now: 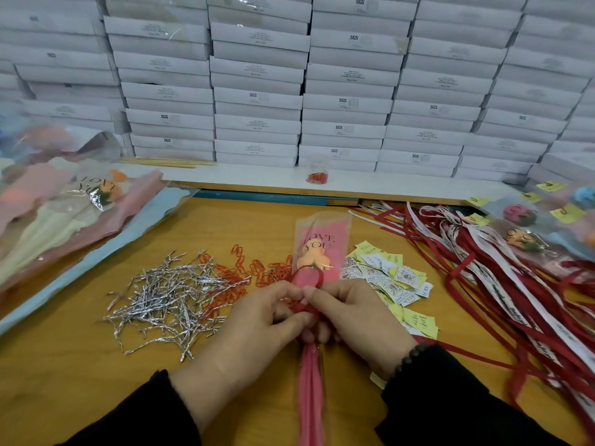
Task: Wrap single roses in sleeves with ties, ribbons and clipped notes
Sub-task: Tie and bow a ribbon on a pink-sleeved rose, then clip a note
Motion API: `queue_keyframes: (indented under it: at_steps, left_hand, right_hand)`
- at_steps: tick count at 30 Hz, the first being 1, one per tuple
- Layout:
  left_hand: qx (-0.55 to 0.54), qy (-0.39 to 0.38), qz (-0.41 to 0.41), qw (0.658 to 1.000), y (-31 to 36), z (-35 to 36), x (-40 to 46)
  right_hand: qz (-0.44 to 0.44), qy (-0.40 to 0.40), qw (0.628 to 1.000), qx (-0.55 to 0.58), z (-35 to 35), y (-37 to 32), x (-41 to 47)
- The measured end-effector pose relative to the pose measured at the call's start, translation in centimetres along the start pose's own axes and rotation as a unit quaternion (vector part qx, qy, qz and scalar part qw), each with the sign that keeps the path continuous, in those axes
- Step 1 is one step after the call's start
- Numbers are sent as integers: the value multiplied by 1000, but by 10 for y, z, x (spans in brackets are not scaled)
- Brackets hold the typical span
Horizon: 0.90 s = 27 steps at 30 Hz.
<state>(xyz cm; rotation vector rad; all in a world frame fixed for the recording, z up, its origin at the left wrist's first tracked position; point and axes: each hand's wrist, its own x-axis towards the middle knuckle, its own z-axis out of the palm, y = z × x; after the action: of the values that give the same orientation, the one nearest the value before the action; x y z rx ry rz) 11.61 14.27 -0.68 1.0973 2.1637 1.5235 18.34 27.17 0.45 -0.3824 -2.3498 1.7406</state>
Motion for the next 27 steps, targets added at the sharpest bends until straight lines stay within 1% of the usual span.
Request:
queue_keyframes:
  at_steps: [2, 4, 8, 9, 10, 13, 14, 16, 19, 21, 24, 27]
  left_hand:
    - [-17, 10, -2, 1000, -2, -1, 0]
    - [-7, 21, 4, 1000, -3, -2, 0]
    - [94, 52, 30, 994, -4, -10, 0]
    - [101, 57, 41, 992, -3, -10, -1]
    - [83, 60, 52, 993, -1, -10, -1]
    - [-51, 51, 46, 996, 6, -8, -1]
    - [-80, 46, 43, 995, 7, -7, -1]
    - [-109, 44, 38, 992, 8, -5, -2]
    - [-142, 53, 26, 988, 9, -3, 0]
    - [-147, 56, 22, 987, 9, -3, 1]
    - [-132, 39, 25, 990, 8, -4, 2]
    - [-47, -6, 41, 998, 7, -14, 3]
  right_hand:
    - [-2, 1, 1000, 3, 0, -1, 0]
    - [1, 3, 1000, 1, -2, -1, -1]
    - [12, 9, 1000, -7, -3, 0, -2]
    - [10, 9, 1000, -8, -3, 0, -2]
    - [7, 8, 1000, -8, -3, 0, -2]
    - [6, 12, 1000, -7, -2, -1, -3]
    - [8, 17, 1000, 3, -1, 0, -3]
    - [16, 26, 999, 19, 1, 0, -2]
    - [23, 34, 999, -2, 6, 2, -2]
    - [27, 35, 999, -17, 9, 2, -1]
    - [43, 42, 998, 8, 9, 2, -1]
    - [53, 44, 998, 9, 6, 5, 0]
